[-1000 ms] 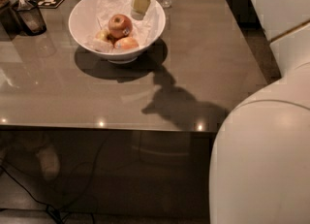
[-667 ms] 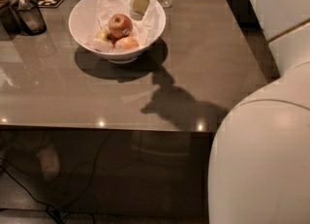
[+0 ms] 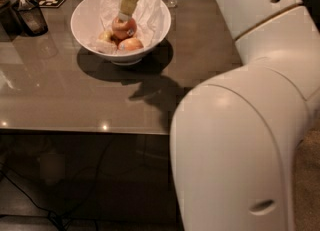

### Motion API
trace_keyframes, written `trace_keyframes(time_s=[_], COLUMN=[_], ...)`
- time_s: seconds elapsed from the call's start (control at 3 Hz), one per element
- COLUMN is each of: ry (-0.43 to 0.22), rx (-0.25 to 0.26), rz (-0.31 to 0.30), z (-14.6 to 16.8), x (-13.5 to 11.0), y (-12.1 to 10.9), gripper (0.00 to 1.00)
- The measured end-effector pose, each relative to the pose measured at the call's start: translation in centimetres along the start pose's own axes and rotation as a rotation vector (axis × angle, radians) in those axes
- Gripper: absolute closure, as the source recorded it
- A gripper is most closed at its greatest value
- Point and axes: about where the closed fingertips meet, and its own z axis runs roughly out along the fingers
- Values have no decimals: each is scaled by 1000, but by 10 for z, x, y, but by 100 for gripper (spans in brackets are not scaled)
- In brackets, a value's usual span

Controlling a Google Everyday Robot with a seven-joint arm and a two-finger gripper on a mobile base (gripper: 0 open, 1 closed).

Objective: Pick apple from white bowl

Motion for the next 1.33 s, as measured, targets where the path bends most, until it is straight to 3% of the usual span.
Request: trace_keyframes(time_s=[0.33, 0.67, 1.33], ry=[32, 14, 27], rx=[-29, -9, -31], rz=[-16, -16, 27], z=[54, 57, 92], x=[-19, -23, -10], y=[-16, -22, -27], gripper=[0, 0, 0])
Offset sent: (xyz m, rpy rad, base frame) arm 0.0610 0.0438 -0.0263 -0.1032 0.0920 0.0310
